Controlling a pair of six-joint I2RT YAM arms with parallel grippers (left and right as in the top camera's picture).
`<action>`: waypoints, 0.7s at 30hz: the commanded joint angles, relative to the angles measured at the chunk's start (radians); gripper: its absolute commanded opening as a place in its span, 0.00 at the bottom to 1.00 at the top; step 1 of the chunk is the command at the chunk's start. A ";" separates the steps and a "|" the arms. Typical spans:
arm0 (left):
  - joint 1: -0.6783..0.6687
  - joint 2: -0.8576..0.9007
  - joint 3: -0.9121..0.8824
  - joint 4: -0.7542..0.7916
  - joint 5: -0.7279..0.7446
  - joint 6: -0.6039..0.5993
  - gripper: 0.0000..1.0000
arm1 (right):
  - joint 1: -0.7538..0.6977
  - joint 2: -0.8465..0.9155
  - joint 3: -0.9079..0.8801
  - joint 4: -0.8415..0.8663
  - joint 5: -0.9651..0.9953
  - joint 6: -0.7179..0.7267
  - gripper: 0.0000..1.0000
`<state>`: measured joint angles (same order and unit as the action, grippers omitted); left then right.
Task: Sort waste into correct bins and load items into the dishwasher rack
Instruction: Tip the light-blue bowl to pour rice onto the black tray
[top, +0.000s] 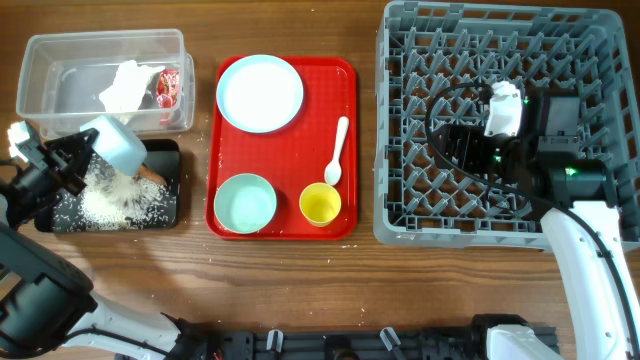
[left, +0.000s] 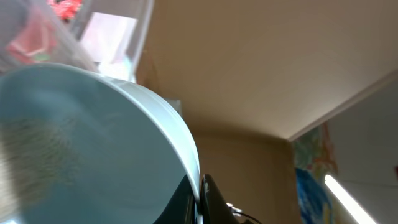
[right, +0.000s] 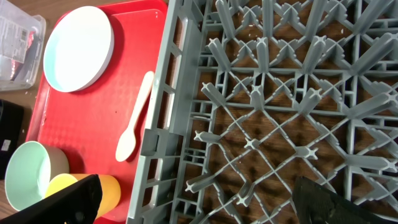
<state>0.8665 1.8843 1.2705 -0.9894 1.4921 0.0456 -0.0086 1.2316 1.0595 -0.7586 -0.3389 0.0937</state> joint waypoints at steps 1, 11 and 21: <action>0.022 0.008 -0.005 -0.003 0.085 -0.013 0.04 | 0.000 0.010 0.012 0.002 0.010 0.014 1.00; 0.060 0.008 -0.005 -0.077 0.085 -0.027 0.04 | 0.000 0.010 0.012 0.002 0.010 0.014 1.00; 0.076 -0.002 -0.005 -0.148 0.082 -0.018 0.04 | 0.000 0.010 0.012 0.001 0.010 0.011 1.00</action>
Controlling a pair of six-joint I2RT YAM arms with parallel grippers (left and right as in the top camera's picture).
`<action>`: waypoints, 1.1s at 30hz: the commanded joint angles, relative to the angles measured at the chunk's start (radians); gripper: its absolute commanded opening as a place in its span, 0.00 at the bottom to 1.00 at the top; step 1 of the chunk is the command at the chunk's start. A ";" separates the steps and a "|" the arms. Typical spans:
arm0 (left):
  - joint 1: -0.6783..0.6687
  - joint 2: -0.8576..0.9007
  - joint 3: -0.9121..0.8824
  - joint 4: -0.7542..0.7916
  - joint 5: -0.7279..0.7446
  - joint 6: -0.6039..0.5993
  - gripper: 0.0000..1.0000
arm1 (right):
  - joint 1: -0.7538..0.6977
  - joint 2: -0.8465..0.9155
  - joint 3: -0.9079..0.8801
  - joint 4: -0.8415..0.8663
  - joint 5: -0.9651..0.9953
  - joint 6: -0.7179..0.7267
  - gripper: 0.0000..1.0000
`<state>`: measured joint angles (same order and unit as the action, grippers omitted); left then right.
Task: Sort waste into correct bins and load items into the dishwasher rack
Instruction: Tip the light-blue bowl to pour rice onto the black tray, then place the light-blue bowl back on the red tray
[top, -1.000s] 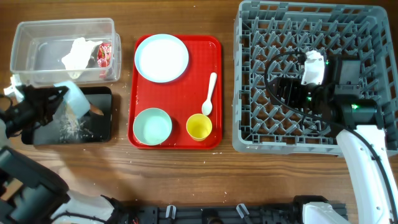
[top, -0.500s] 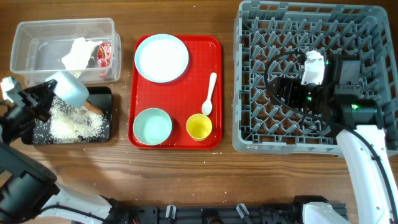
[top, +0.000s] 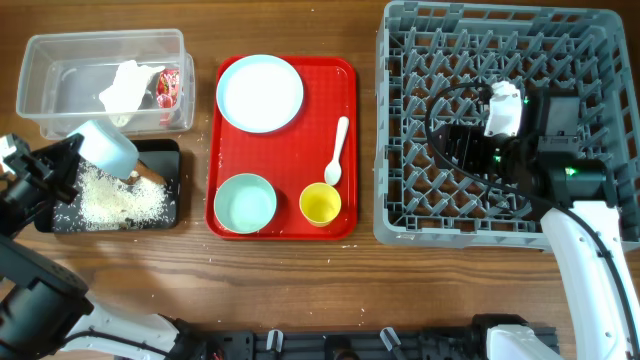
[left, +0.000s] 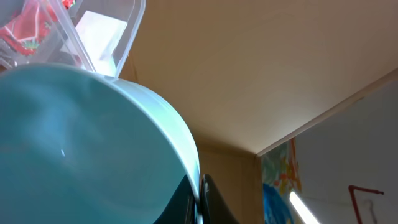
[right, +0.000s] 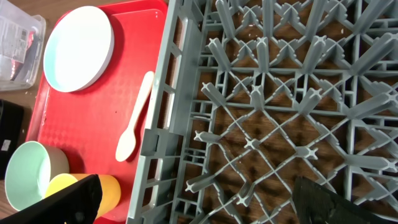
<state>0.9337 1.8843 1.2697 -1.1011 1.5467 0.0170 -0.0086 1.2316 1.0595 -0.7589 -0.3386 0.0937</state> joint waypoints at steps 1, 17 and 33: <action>0.009 -0.011 -0.004 -0.048 0.027 0.042 0.04 | 0.000 0.010 0.012 0.001 0.010 0.011 1.00; 0.011 -0.140 -0.003 -0.074 -0.027 0.104 0.04 | 0.000 0.010 0.012 0.007 0.009 0.011 1.00; -0.420 -0.443 0.000 0.127 -0.595 -0.034 0.04 | 0.000 0.010 0.012 0.007 0.009 0.014 1.00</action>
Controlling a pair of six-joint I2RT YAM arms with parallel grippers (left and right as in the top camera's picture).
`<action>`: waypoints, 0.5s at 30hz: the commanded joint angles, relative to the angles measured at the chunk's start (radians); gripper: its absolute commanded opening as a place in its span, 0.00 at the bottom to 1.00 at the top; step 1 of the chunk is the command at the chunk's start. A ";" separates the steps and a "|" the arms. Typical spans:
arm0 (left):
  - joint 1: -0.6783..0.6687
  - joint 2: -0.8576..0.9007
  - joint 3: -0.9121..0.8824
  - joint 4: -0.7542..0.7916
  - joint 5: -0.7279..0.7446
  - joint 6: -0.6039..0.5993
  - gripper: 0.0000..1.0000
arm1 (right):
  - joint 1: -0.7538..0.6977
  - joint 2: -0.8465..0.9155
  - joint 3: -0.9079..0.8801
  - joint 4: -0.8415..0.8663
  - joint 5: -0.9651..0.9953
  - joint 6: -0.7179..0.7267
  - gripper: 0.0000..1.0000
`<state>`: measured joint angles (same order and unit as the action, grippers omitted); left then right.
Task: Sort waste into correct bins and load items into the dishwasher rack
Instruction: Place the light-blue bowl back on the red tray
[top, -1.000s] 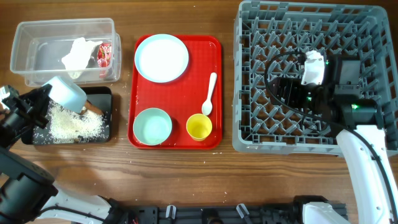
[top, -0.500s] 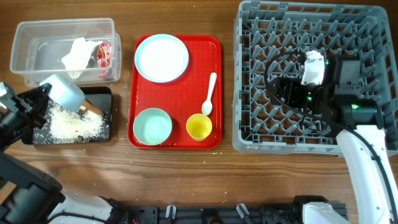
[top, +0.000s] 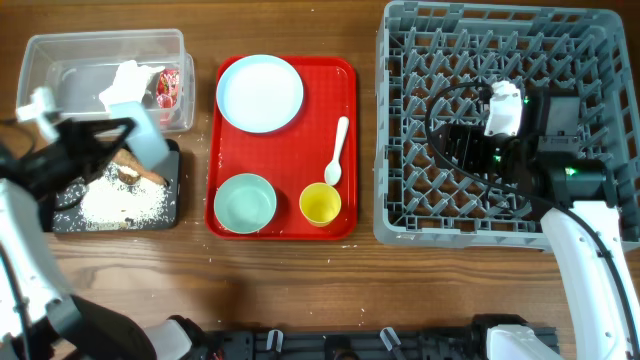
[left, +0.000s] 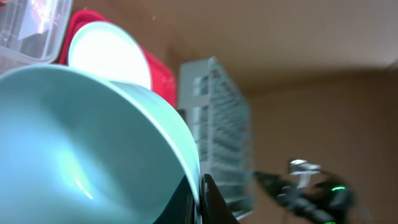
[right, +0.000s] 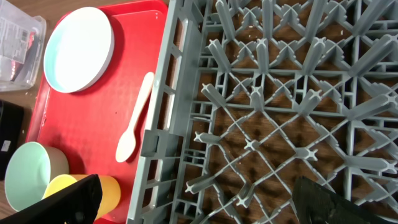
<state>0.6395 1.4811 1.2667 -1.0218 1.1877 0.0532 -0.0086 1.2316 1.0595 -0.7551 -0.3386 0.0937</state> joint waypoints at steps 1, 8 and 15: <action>-0.184 -0.042 0.003 0.075 -0.280 -0.069 0.04 | 0.000 0.010 0.012 0.003 0.009 0.014 1.00; -0.556 -0.014 0.003 0.237 -0.674 -0.069 0.04 | 0.000 0.010 0.012 -0.003 0.009 0.014 1.00; -0.896 0.108 0.003 0.349 -1.031 -0.069 0.04 | 0.000 0.010 0.012 -0.003 0.010 0.014 1.00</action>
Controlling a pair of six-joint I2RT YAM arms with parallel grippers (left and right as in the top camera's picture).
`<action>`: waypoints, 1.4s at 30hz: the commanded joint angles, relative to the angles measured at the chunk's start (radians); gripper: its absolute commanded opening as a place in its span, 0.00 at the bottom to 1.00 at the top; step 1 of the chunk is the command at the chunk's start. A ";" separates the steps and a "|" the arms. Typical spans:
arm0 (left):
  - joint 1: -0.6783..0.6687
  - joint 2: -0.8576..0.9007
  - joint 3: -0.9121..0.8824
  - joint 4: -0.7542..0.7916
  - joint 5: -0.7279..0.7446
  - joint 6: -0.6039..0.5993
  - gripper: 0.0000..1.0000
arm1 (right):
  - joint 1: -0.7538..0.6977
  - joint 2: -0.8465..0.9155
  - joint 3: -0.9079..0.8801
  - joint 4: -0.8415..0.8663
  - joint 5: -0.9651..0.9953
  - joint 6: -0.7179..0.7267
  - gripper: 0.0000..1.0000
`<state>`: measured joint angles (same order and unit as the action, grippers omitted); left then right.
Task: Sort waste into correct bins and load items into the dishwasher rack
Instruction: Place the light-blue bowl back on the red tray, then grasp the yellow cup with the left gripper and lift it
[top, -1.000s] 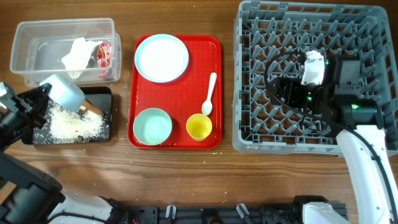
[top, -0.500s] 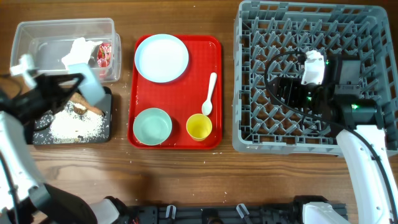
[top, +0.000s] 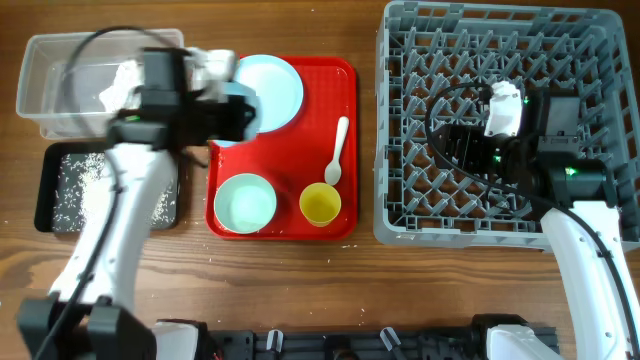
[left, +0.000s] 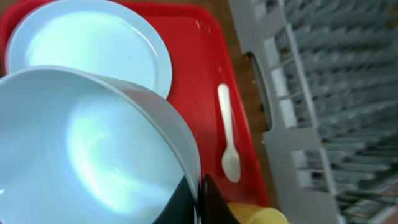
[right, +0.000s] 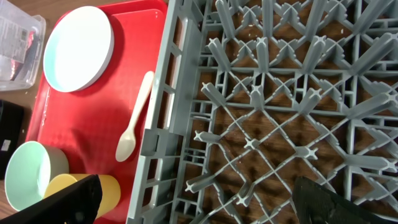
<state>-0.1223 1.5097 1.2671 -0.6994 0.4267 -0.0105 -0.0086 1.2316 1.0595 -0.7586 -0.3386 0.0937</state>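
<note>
My left gripper (left: 200, 200) is shut on the rim of a pale blue bowl (left: 87, 155), which looks empty inside. In the overhead view that bowl (top: 238, 108) hangs over the upper left of the red tray (top: 300, 230), partly covering the white plate (top: 272, 88). On the tray lie a white spoon (top: 337, 150), a green bowl (top: 246, 203) and a yellow cup (top: 320, 205). Over the grey dishwasher rack (top: 500, 30) my right gripper (right: 199, 205) stands open and holds nothing.
A clear bin (top: 60, 90) with crumpled paper and a red wrapper stands at the back left. In front of it lies a black tray (top: 60, 195) with scattered rice. My left arm reaches across the black tray's right side.
My left gripper, still shut on the pale blue bowl, was over the black tray's right end and is now over the red tray beside the plate. The right arm has not moved.
The bowl was tipped over the black tray with rice spilling out of it. Then it was still tilted there, with the rice heaped in the tray. Later it stood at the tray's right end, and now it is held empty above the red tray.
</note>
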 joint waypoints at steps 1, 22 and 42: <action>-0.168 0.105 0.003 0.032 -0.301 -0.005 0.04 | 0.000 0.010 0.012 0.001 0.010 0.014 1.00; -0.313 0.285 0.138 -0.102 -0.362 -0.057 0.64 | 0.000 0.010 0.012 -0.002 0.010 0.014 1.00; -0.341 0.236 0.122 -0.431 -0.195 -0.269 0.60 | 0.000 0.010 0.012 -0.001 0.009 0.014 1.00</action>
<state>-0.4416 1.7370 1.4391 -1.1481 0.2096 -0.2207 -0.0086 1.2316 1.0595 -0.7620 -0.3386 0.0937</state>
